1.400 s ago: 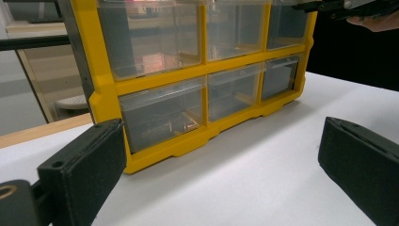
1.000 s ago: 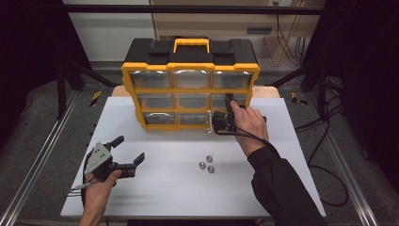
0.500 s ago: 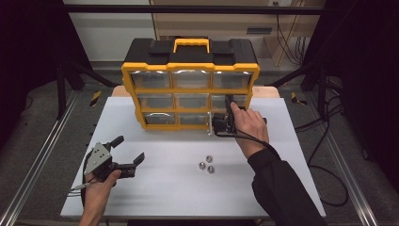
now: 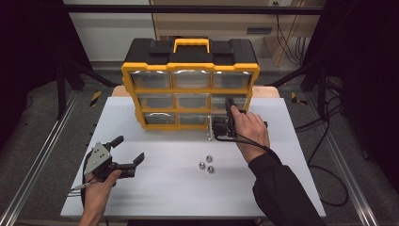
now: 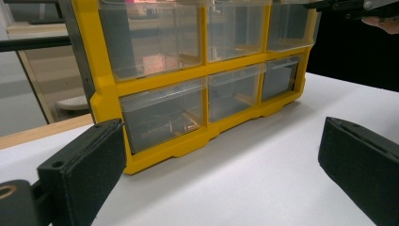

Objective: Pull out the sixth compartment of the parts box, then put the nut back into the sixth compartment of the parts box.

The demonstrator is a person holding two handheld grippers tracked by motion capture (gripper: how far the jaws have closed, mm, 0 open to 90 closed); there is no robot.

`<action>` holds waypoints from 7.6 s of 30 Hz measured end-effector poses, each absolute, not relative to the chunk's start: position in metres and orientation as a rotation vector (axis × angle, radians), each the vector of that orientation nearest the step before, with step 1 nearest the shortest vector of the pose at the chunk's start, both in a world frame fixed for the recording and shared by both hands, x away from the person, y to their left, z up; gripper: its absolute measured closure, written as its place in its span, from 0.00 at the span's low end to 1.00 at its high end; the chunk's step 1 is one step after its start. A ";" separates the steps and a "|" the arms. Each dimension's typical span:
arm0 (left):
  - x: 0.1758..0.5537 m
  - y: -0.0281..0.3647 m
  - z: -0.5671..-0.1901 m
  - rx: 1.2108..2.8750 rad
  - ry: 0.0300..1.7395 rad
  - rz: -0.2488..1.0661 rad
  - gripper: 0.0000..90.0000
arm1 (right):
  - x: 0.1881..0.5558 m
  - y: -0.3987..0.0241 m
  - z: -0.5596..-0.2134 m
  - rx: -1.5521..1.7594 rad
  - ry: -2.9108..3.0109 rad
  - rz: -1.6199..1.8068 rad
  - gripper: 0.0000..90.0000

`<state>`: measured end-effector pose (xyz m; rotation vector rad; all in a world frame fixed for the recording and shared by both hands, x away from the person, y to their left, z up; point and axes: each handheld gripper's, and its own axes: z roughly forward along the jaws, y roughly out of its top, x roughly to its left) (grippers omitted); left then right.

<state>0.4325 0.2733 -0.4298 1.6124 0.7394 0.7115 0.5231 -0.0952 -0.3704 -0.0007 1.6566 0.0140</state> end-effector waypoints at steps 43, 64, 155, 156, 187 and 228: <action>0.432 0.274 -0.429 1.604 0.740 0.715 0.01 | 0.481 -0.095 -0.375 -0.002 1.644 0.033 0.86; 0.432 0.274 -0.429 1.605 0.739 0.717 0.01 | 0.469 -0.097 -0.374 0.002 1.647 0.047 0.86; 0.432 0.273 -0.430 1.622 0.736 0.713 0.01 | 0.446 -0.140 -0.426 0.897 2.481 0.679 0.12; 0.432 0.272 -0.430 1.622 0.736 0.713 0.01 | 0.448 -0.139 -0.428 0.892 2.492 0.699 0.12; 0.432 0.272 -0.429 1.628 0.727 0.711 0.01 | 0.487 -0.087 -0.425 0.766 2.600 0.692 0.39; 0.432 0.273 -0.429 1.617 0.732 0.702 0.01 | 0.506 -0.079 -0.437 0.748 2.676 0.622 0.58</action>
